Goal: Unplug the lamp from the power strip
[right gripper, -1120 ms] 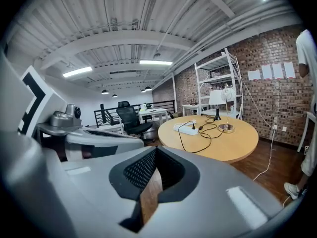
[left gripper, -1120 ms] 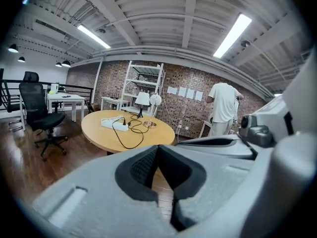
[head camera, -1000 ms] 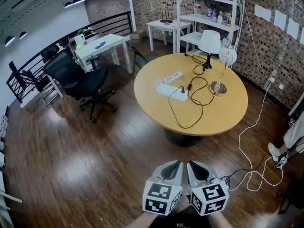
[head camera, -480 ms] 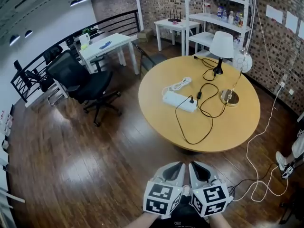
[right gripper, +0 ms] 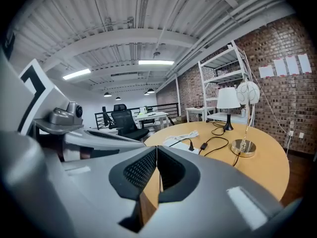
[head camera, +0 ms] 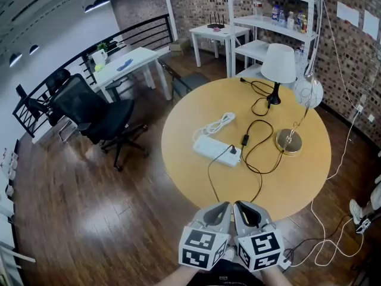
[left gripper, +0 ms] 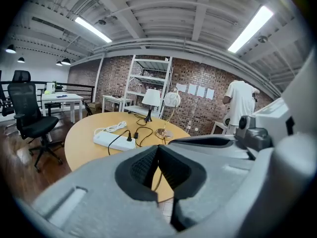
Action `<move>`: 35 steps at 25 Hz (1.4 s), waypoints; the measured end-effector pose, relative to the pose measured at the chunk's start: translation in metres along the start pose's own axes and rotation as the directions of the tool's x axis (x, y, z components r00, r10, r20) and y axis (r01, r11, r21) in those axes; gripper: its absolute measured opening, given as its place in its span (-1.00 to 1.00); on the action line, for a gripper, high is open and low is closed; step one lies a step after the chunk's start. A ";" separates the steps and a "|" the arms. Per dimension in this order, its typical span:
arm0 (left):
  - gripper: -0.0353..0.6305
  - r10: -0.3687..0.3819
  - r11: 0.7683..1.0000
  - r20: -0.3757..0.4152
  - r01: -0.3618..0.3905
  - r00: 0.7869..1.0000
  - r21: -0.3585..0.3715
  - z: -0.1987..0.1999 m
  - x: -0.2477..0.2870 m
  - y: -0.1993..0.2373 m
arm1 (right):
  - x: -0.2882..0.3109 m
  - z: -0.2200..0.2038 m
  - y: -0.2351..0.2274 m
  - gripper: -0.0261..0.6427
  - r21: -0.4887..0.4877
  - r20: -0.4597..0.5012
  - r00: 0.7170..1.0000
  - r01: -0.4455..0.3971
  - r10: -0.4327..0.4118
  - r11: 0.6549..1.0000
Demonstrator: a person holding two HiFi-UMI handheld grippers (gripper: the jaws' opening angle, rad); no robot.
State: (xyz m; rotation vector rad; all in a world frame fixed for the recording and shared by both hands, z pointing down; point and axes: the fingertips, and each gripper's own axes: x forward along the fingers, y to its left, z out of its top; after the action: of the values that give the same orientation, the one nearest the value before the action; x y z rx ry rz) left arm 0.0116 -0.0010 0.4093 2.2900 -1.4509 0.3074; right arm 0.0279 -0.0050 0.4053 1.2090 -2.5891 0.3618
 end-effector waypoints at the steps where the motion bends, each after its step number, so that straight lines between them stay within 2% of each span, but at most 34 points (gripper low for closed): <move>1: -0.88 0.002 1.000 -0.003 -0.002 1.000 0.000 0.003 0.009 0.002 | 0.005 0.003 -0.007 -0.91 0.001 0.002 1.000 -0.003 0.003 1.000; 8: -0.88 0.028 1.000 -0.003 -0.028 1.000 0.015 0.025 0.054 0.019 | 0.042 0.018 -0.047 -0.89 -0.018 -0.001 1.000 -0.023 0.023 1.000; 16: -0.88 0.023 0.999 -0.014 -0.024 1.000 -0.027 0.034 0.090 0.055 | 0.088 0.023 -0.074 -0.88 -0.027 -0.027 1.000 -0.015 0.015 1.000; 21: -0.88 -0.017 1.000 -0.044 0.017 0.999 -0.008 0.039 0.128 0.090 | 0.132 0.023 -0.097 -0.87 -0.054 -0.060 0.998 0.013 -0.016 0.998; 29: -0.88 -0.053 0.998 -0.086 0.055 0.995 0.018 0.044 0.180 0.159 | 0.190 0.005 -0.133 -0.78 -0.107 -0.174 0.981 0.072 -0.090 0.992; 35: -0.88 -0.142 0.990 -0.148 0.143 0.979 -0.004 0.030 0.214 0.185 | 0.218 -0.007 -0.152 -0.78 -0.142 -0.227 0.967 0.086 -0.117 0.986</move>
State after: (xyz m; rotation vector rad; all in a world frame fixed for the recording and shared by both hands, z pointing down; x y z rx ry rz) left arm -0.0634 -0.2568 0.5082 2.3085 -1.2078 0.4296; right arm 0.0117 -0.2518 0.5026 1.1713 -2.3020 0.2897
